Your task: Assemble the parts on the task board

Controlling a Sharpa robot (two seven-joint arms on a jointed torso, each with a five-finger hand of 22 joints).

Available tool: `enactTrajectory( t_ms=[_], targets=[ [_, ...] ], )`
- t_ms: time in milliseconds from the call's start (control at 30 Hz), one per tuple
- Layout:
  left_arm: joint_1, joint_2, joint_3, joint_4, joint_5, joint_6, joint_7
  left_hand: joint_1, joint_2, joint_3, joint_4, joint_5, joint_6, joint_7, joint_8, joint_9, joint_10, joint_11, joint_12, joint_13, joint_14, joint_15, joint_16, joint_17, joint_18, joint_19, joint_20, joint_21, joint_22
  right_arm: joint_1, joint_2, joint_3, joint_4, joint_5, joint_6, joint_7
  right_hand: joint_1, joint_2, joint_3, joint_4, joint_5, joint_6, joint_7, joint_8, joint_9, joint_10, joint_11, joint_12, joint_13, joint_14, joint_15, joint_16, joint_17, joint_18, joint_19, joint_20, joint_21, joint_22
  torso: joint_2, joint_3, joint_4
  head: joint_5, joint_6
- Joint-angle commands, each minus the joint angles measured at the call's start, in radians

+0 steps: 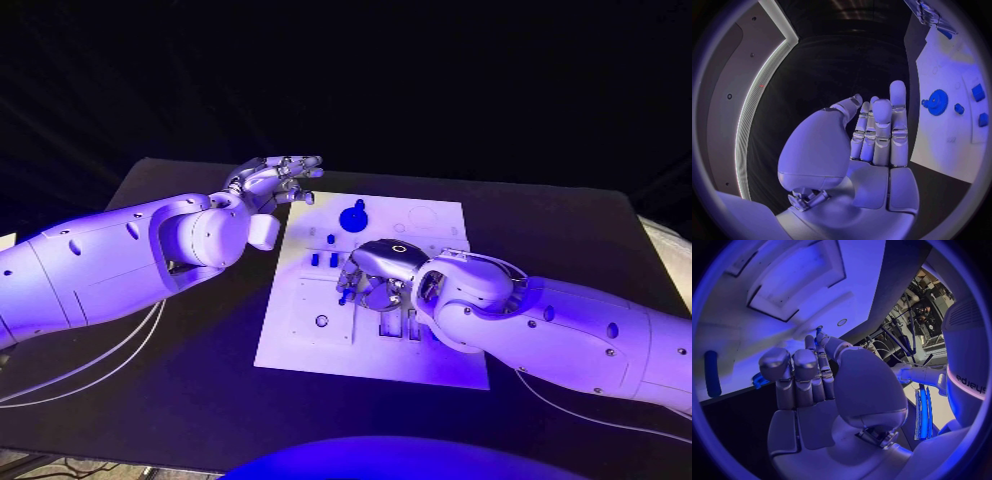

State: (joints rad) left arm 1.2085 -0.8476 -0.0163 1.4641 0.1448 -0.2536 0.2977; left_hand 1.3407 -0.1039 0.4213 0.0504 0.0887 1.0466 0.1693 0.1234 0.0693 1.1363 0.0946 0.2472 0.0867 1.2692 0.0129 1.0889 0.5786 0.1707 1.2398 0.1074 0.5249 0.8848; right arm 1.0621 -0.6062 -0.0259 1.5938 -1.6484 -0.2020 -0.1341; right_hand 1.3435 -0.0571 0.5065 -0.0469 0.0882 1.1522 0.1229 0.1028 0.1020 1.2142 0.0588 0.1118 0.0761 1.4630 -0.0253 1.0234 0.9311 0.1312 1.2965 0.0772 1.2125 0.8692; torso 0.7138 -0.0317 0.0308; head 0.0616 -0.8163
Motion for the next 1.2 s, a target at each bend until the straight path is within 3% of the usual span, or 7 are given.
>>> enactTrajectory(
  t_ms=[33,400,700,867,933,1067,1200],
  targets=[
    [0.0,0.0,0.0,0.002,0.003,0.021,0.001,0.011,-0.001,0.001,-0.007,0.0,-0.007,0.002,0.005,-0.001,-0.009,0.0,0.005,0.001,-0.006,-0.003,-0.005,-0.001,0.011,-0.007,0.003,-0.005,-0.001,-0.001,0.003,0.0,-0.001,-0.029,0.017,-0.018,0.0,0.012,0.005,-0.002,0.007,0.007,0.003,0.004,0.0,0.005,0.003,-0.005,0.0,0.025,0.001,0.003,0.0,-0.004,0.006,0.001,0.005,0.001,0.0,-0.0003,0.0001,0.001,-0.002],
    [0.0,0.0,0.0,0.002,0.001,0.022,-0.001,0.011,-0.001,0.001,-0.007,0.0,-0.007,0.002,0.005,-0.001,-0.009,0.0,0.005,0.001,-0.006,-0.003,-0.005,-0.001,0.011,-0.007,0.003,-0.005,-0.001,-0.001,0.018,-0.005,-0.004,-0.051,0.112,-0.022,-0.003,0.012,0.004,-0.002,0.003,0.009,0.002,0.005,0.002,0.008,0.002,-0.006,-0.002,0.025,0.001,0.003,-0.001,-0.004,0.005,0.002,0.005,0.0,0.0,-0.0004,-0.0001,0.0,-0.008],
    [0.0,0.001,0.0,-0.002,0.0,0.024,-0.004,0.011,-0.001,0.0,-0.008,0.0,-0.009,0.002,0.005,-0.001,-0.011,0.0,0.006,0.001,-0.008,-0.002,-0.006,-0.004,0.011,-0.008,0.003,-0.007,-0.002,-0.001,0.022,-0.009,-0.001,-0.065,0.14,-0.033,-0.009,0.008,0.0,-0.003,-0.001,0.011,0.001,0.006,0.003,0.011,0.002,-0.008,-0.004,0.024,0.001,0.005,0.0,-0.004,0.005,0.002,0.006,0.001,0.0,0.0,-0.0003,0.001,-0.012],
    [0.0,0.002,0.0,-0.004,0.0,0.025,-0.005,0.011,-0.001,0.0,-0.008,0.0,-0.009,0.002,0.005,-0.001,-0.011,0.0,0.006,0.001,-0.008,-0.002,-0.006,-0.004,0.011,-0.008,0.003,-0.007,-0.002,-0.001,0.026,-0.011,-0.002,-0.067,0.13,-0.035,-0.026,-0.003,-0.012,0.001,0.004,0.001,0.004,0.0,0.003,0.0,0.005,-0.018,-0.009,0.023,0.004,0.006,-0.001,-0.004,0.003,0.004,0.006,-0.001,0.0,-0.0001,-0.0004,0.001,-0.013],
    [0.0,0.002,0.0,-0.004,0.0,0.025,-0.006,0.011,-0.001,0.0,-0.008,0.0,-0.009,0.002,0.005,-0.001,-0.011,0.0,0.006,0.001,-0.008,-0.002,-0.006,-0.004,0.011,-0.008,0.003,-0.007,-0.002,-0.001,0.026,-0.013,-0.006,-0.065,0.11,-0.038,-0.041,-0.014,-0.022,0.007,0.017,-0.023,0.013,-0.016,-0.002,-0.027,0.015,-0.036,-0.014,0.021,0.011,0.004,-0.005,-0.004,0.001,0.008,0.005,-0.003,0.0,-0.0002,0.0,0.001,-0.013],
    [0.0,0.002,0.0,-0.005,-0.001,0.026,-0.008,0.011,-0.001,0.0,-0.008,0.0,-0.009,0.002,0.005,-0.001,-0.011,0.0,0.006,0.001,-0.008,-0.002,-0.006,-0.004,0.011,-0.008,0.003,-0.007,-0.002,-0.001,0.025,-0.014,-0.009,-0.063,0.068,-0.044,-0.061,-0.044,-0.049,0.009,0.029,-0.098,0.043,-0.042,-0.021,-0.152,0.046,-0.051,-0.016,0.011,0.036,-0.015,-0.029,0.002,-0.018,0.027,-0.015,-0.038,-0.001,0.0001,0.0003,0.0,-0.013],
    [0.0,0.002,0.0,-0.005,-0.002,0.028,-0.01,0.011,-0.001,0.0,-0.008,0.0,-0.01,0.003,0.005,-0.001,-0.012,0.001,0.006,0.001,-0.009,-0.002,-0.007,-0.006,0.011,-0.008,0.003,-0.008,-0.003,-0.001,0.02,-0.014,-0.009,-0.062,0.02,-0.045,-0.057,-0.05,-0.077,0.005,0.031,-0.154,0.047,-0.042,-0.033,-0.214,0.054,-0.045,-0.013,0.002,0.042,-0.033,-0.052,0.009,-0.035,0.036,-0.035,-0.072,0.0,0.0,0.0003,0.0,-0.013]
  ],
)
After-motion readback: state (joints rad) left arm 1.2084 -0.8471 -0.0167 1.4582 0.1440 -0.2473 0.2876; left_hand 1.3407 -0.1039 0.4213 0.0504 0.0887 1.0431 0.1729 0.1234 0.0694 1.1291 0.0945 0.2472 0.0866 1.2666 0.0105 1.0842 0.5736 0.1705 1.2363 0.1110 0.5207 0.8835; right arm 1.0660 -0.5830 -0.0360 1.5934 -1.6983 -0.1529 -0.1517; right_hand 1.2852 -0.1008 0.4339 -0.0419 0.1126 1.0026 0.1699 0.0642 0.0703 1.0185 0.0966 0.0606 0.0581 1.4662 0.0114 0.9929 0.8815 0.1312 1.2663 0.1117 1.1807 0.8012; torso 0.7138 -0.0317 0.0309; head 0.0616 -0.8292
